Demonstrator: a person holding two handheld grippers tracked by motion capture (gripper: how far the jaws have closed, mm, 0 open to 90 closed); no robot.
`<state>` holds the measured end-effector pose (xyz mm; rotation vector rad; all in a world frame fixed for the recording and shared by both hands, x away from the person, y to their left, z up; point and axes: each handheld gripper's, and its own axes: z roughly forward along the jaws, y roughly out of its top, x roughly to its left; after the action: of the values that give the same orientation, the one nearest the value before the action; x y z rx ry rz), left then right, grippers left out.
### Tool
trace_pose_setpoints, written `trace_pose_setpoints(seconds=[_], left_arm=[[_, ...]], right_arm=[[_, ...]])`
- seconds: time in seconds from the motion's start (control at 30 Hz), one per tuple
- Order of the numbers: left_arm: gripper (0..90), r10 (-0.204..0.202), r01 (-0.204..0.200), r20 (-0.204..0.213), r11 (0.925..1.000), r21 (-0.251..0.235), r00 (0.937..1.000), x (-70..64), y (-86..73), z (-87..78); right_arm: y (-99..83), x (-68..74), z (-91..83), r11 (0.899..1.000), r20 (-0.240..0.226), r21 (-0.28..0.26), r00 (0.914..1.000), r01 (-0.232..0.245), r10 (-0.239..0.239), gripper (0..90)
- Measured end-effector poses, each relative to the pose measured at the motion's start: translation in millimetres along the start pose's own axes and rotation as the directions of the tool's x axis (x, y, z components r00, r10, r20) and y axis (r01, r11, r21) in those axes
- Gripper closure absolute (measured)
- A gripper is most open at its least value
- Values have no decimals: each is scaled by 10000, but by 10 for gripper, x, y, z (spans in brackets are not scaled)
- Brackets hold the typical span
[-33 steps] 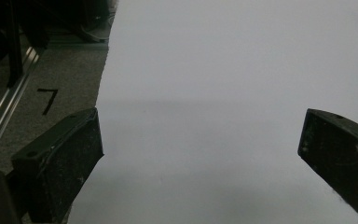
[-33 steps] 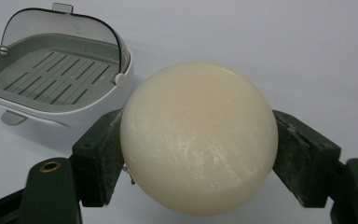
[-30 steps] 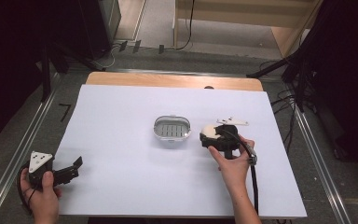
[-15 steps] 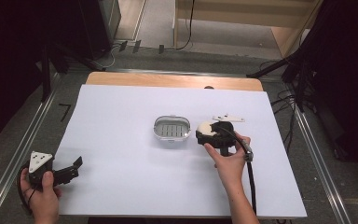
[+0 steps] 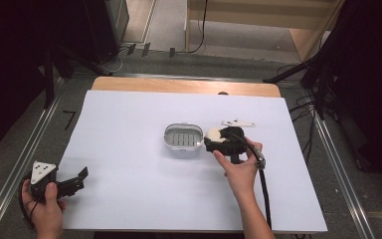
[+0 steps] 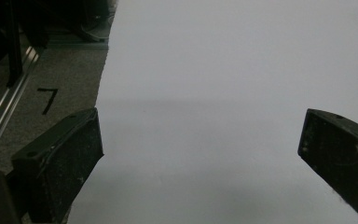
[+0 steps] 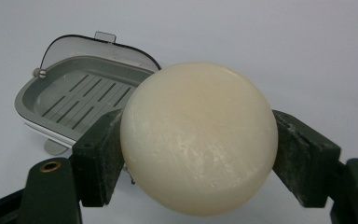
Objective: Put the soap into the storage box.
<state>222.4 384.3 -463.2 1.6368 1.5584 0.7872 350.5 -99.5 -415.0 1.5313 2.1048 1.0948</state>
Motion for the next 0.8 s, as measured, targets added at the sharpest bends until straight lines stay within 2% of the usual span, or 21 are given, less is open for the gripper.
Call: trace_pose_setpoints(seconds=[0.8], left_arm=[[3,-24,24,28,10000,6,10000,3,0,2]], right_arm=[[140,249,144,9997,-355,67,9991,221,-219,251]])
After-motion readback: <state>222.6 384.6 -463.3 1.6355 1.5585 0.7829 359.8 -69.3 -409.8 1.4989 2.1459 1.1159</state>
